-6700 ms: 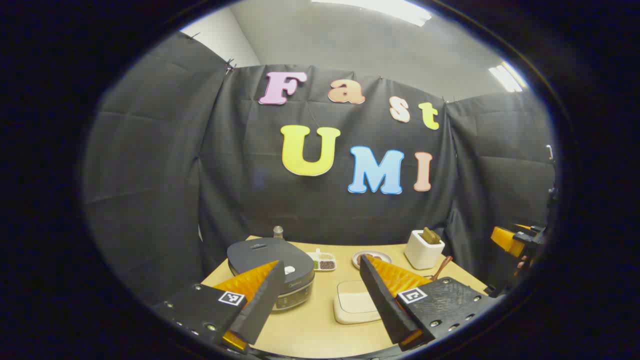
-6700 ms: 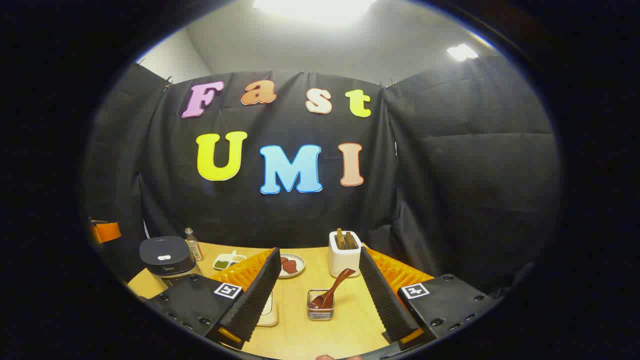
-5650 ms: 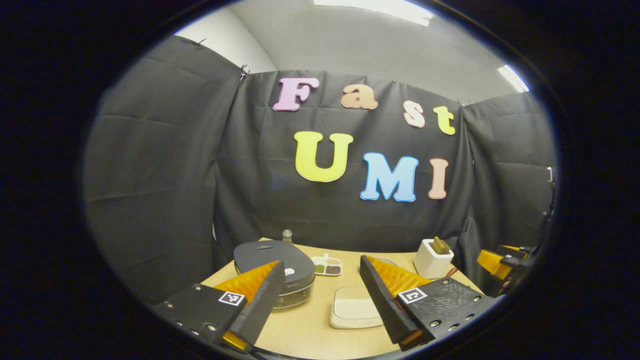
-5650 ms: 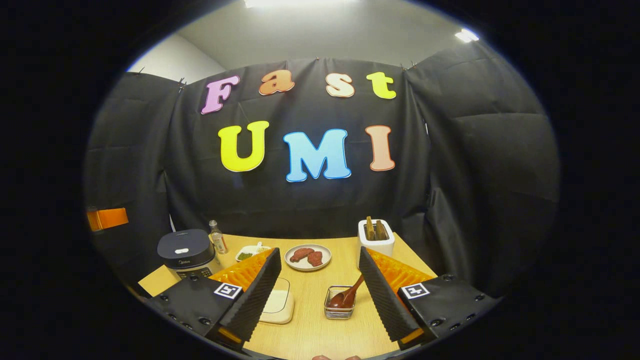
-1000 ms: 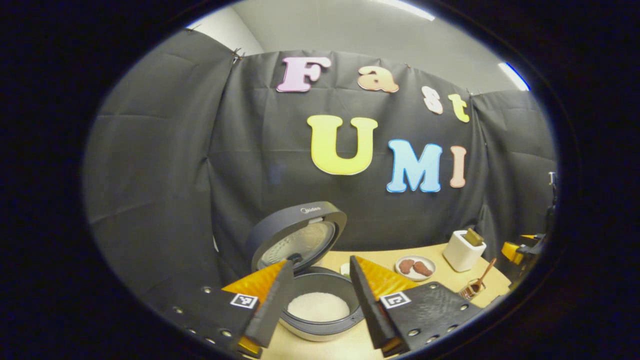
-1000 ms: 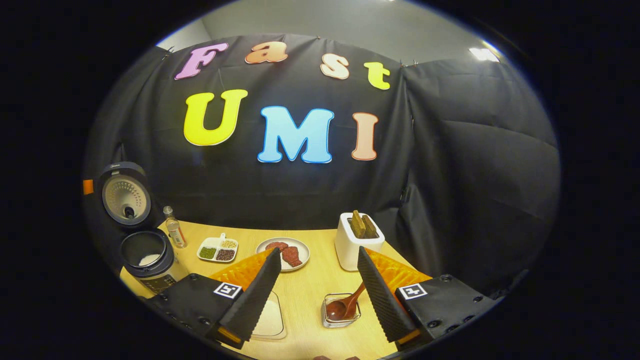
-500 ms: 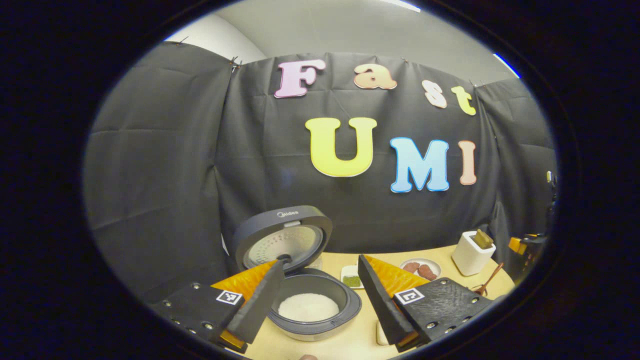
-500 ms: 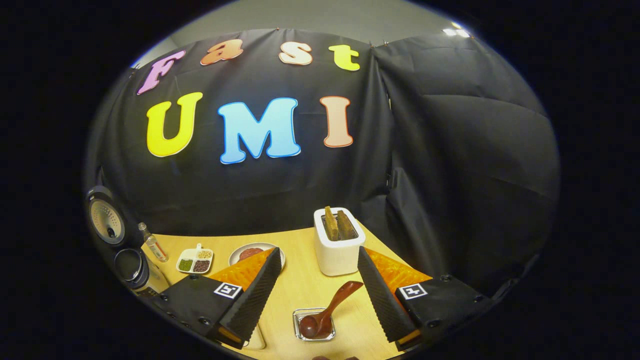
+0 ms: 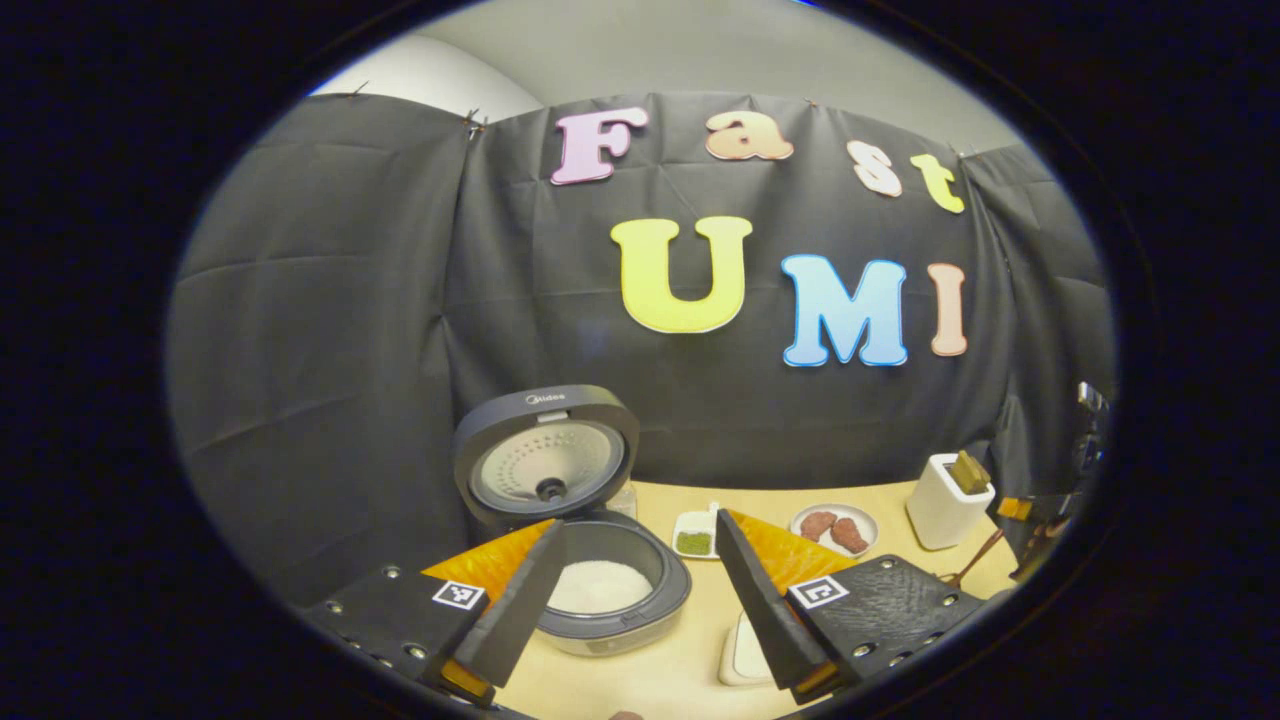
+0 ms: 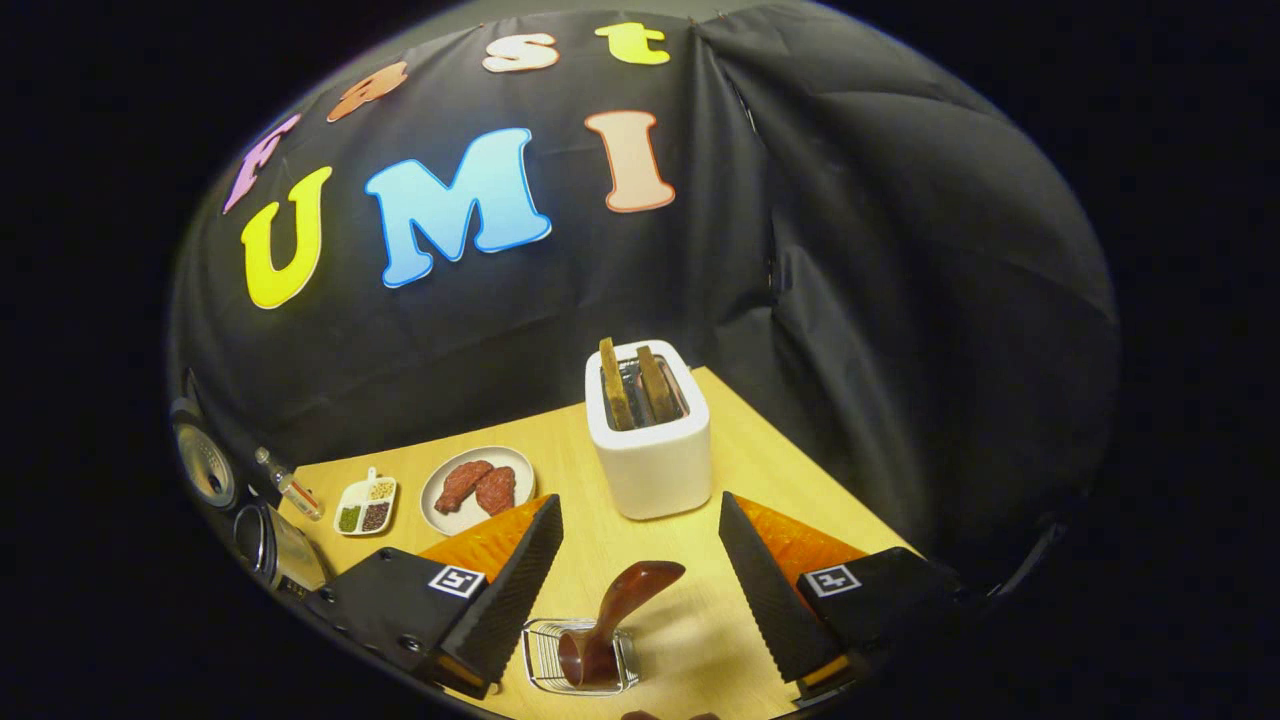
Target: Close the left gripper, press the button to open the rice cooker; take a wooden spoon from the chopstick holder with the right hand, scoop a spoonful of rice and pour it into the rice cooker, then put the wooden spoon back into the chopstick holder.
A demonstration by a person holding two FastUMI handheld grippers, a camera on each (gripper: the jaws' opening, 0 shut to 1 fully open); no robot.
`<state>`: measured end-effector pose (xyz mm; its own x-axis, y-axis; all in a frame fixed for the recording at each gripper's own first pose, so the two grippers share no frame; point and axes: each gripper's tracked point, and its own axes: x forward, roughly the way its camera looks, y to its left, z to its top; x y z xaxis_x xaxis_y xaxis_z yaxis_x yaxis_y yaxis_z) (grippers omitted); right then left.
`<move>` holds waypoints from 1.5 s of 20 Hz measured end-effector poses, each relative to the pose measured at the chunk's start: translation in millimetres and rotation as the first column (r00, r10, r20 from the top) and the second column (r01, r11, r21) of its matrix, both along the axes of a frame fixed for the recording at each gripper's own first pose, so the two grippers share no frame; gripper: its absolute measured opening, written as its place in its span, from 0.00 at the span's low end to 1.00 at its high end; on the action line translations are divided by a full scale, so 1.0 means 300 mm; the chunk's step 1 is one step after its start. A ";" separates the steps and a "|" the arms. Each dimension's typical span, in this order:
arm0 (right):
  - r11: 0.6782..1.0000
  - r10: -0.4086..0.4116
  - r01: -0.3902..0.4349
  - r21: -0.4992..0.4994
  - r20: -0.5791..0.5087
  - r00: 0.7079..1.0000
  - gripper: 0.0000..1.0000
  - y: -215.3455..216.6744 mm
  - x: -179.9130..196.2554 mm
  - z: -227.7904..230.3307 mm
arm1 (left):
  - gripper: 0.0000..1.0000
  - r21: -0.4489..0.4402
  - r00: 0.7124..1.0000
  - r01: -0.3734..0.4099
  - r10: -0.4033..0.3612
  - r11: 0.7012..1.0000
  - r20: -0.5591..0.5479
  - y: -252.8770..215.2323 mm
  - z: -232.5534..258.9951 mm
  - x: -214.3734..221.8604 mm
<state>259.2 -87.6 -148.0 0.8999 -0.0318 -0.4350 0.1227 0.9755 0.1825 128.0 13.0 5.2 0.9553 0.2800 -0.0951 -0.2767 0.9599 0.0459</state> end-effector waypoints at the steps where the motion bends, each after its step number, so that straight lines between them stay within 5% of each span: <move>1: 0.999 0.013 -0.013 0.041 -0.008 1.000 0.98 0.011 0.012 -0.019 | 0.93 -0.024 1.000 -0.009 0.009 1.000 -0.012 -0.016 -0.022 -0.013; 10: 0.987 0.074 -0.052 0.152 -0.138 0.988 0.98 0.048 0.018 -0.211 | 0.95 -0.017 0.996 -0.055 0.053 0.998 -0.077 -0.097 -0.063 -0.074; 12: 0.981 0.097 -0.066 0.185 -0.162 0.982 0.89 0.080 0.017 -0.240 | 0.94 -0.022 0.996 -0.050 0.048 0.999 -0.078 -0.112 -0.060 -0.071; 15: 0.973 0.124 -0.081 0.218 -0.191 0.974 0.96 0.116 0.007 -0.291 | 0.94 -0.022 0.995 -0.034 0.032 0.999 -0.098 -0.126 -0.080 -0.056; 18: 0.959 0.150 -0.090 0.270 -0.209 0.966 0.75 0.158 0.020 -0.323 | 0.94 -0.031 0.996 -0.011 0.008 0.999 -0.090 -0.151 -0.076 -0.066; 19: 0.955 0.157 -0.094 0.281 -0.211 0.965 0.75 0.162 0.016 -0.323 | 0.93 -0.028 0.996 -0.006 0.004 1.000 -0.087 -0.154 -0.078 -0.072; 21: 0.960 0.115 -0.048 0.275 -0.236 0.965 0.28 0.150 0.036 -0.340 | 0.93 -0.024 0.995 0.009 -0.012 1.000 -0.098 -0.155 -0.097 -0.084; 22: 0.956 0.104 -0.029 0.292 -0.245 0.964 0.22 0.159 0.040 -0.336 | 0.94 -0.025 0.994 0.015 -0.018 1.000 -0.108 -0.146 -0.110 -0.094; 24: 0.956 0.067 0.004 0.295 -0.232 0.970 0.26 0.157 0.016 -0.312 | 0.92 -0.043 0.994 0.020 -0.024 0.999 -0.105 -0.119 -0.108 -0.093; 25: 0.959 0.068 -0.007 0.283 -0.204 0.977 0.16 0.160 0.013 -0.280 | 0.93 -0.057 0.994 0.033 -0.039 0.998 -0.099 -0.111 -0.100 -0.087; 30: 0.976 0.028 -0.004 0.217 -0.111 0.993 0.15 0.195 -0.047 -0.162 | 0.93 -0.043 0.996 0.064 -0.067 0.997 -0.063 0.021 -0.048 -0.094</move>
